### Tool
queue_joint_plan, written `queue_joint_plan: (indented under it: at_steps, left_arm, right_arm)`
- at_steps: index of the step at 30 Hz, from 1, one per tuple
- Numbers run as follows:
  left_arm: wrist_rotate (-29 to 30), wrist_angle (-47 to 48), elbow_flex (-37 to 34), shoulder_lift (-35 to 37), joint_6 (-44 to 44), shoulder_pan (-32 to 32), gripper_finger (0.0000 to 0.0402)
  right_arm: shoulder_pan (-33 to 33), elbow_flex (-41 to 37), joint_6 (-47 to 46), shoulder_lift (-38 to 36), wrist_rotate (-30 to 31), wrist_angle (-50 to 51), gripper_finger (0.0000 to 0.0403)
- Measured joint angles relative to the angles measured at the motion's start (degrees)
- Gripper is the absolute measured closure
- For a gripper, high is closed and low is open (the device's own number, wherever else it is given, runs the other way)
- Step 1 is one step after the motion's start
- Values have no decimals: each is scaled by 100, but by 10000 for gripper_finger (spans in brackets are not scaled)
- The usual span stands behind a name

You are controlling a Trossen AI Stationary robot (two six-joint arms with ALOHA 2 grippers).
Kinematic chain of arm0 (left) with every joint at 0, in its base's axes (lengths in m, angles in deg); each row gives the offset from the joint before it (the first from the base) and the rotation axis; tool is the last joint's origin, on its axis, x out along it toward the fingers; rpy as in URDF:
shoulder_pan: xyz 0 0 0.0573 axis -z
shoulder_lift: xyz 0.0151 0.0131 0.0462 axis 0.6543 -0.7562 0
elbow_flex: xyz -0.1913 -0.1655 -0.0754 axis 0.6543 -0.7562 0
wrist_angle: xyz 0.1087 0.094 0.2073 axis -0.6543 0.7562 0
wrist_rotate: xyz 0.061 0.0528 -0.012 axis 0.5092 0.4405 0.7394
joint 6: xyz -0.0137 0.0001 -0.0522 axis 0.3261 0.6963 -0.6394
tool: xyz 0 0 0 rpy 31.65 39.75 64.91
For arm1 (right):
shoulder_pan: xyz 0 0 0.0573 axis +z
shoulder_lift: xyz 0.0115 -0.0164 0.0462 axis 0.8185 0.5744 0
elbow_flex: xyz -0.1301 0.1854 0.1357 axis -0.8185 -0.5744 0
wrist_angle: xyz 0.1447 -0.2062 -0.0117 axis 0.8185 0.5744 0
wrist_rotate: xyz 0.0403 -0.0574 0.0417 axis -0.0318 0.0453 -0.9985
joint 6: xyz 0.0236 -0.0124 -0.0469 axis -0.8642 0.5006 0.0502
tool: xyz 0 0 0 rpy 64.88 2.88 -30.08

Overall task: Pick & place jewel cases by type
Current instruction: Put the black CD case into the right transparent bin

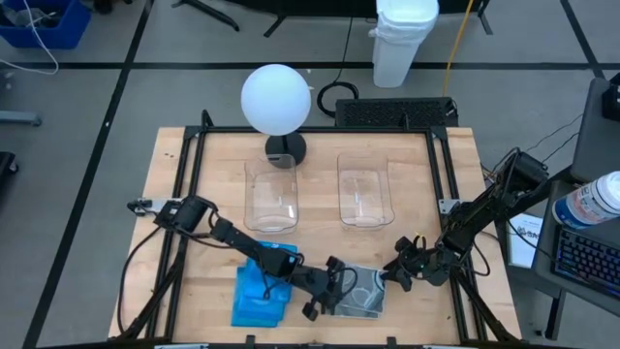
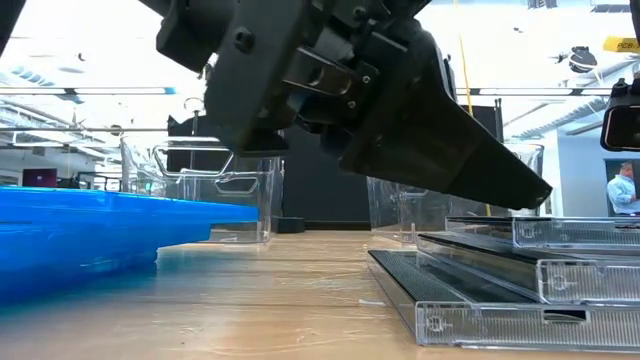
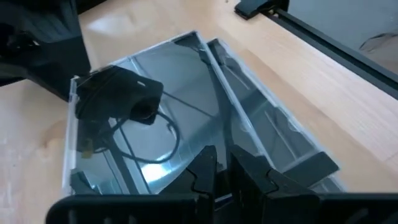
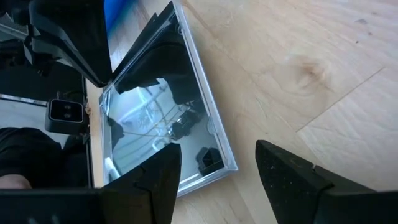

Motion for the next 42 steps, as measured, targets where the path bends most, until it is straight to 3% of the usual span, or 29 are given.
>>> queue_joint_plan:
  at_steps: [8,13,24,42]
  left_arm:
    - [-6,-219,0,-71,-13,-141,355]
    - [-303,-438,197,-389,-63,-147,355]
    - [413,620,1180,-718,179,62,355]
    - [463,614,1239,-715,198,18,355]
  right_arm:
    - [-2,-2,59,0,-250,-13,206]
    - [-2,-4,136,2,-261,-29,213]
    - [0,-4,137,2,-259,-23,286]
    - [16,-11,170,-2,-300,-172,387]
